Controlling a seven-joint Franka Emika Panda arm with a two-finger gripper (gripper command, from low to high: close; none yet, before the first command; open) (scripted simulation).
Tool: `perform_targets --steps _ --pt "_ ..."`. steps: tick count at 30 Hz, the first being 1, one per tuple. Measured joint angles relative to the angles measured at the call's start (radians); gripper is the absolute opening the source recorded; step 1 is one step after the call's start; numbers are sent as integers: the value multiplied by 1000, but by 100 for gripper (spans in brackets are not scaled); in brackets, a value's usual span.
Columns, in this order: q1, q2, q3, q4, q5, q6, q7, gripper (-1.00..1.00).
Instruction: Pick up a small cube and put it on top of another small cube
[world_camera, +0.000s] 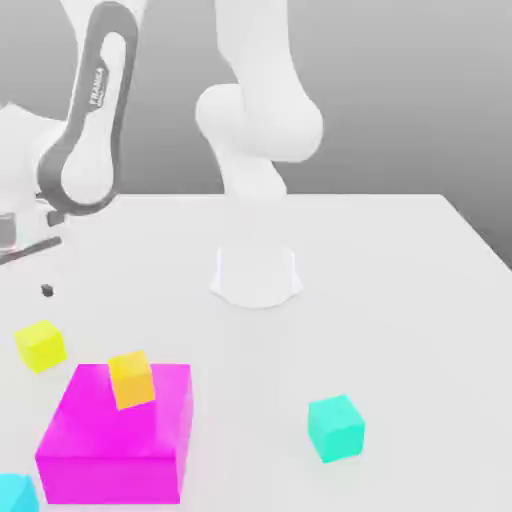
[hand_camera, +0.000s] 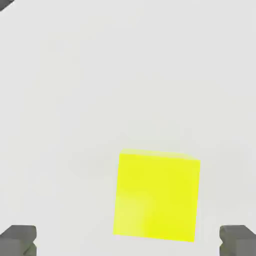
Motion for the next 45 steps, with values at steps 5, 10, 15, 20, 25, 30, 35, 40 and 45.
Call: perform_targets --steps 5,10,15,20,25,30,35,40,45 --pt "-65 162 80 27 75 131 -50 -100" --pt "-65 163 80 27 74 134 -49 -100" --pt "-41 69 45 10 27 58 -13 -100" --pt "-1 -59 53 13 -41 -43 0 -100" --pt "158 -97 166 64 -23 -67 -117 -100" --pt "333 -134 261 102 8 -93 -241 -100" --pt "520 -188 376 63 11 -144 -303 -100" --pt "719 -236 475 16 -4 -196 -347 -100" --pt "745 -197 505 -23 -73 -168 -299 -100"
